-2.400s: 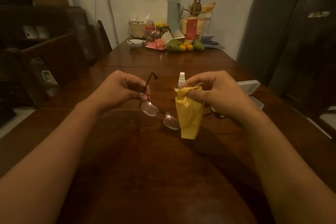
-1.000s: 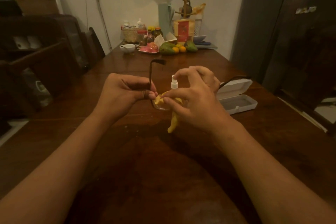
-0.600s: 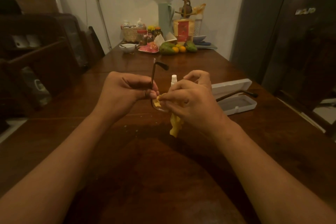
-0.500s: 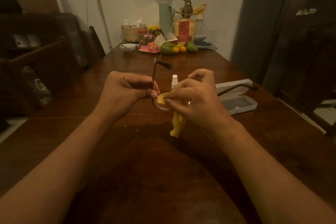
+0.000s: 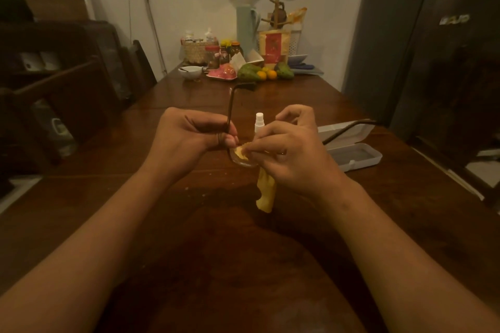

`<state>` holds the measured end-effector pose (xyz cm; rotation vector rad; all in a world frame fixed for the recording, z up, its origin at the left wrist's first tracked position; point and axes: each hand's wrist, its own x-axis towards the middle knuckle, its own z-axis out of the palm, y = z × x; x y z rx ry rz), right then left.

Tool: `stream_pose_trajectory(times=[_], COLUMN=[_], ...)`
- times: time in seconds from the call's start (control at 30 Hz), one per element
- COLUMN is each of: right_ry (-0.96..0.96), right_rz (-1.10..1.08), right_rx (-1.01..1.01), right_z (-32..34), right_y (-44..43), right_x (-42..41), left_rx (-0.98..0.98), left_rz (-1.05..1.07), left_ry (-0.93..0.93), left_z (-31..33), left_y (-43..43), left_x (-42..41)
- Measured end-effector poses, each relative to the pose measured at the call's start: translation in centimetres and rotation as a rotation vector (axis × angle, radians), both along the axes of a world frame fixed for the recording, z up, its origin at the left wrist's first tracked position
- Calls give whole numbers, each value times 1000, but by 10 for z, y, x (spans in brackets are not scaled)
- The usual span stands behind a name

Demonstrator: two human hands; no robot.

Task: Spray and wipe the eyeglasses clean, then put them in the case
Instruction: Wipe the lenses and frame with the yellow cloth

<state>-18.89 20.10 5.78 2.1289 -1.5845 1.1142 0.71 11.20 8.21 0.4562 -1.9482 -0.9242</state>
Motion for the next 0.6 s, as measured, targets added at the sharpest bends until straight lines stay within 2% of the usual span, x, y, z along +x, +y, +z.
stream_pose_trajectory(times=[0.23,0.43,0.6], right_ry=[-48,18,37], right_rz=[-55,66,33], right_rx=[-80,-7,7], right_z=[-3,0,5], right_y=[0,2,6], right_x=[7,5,-4], left_rx=[-5,11,-10], left_rz=[1,-5,8], left_ry=[15,12,-6], left_z=[0,1,4], left_y=[3,1,4], left_x=[-2,0,3])
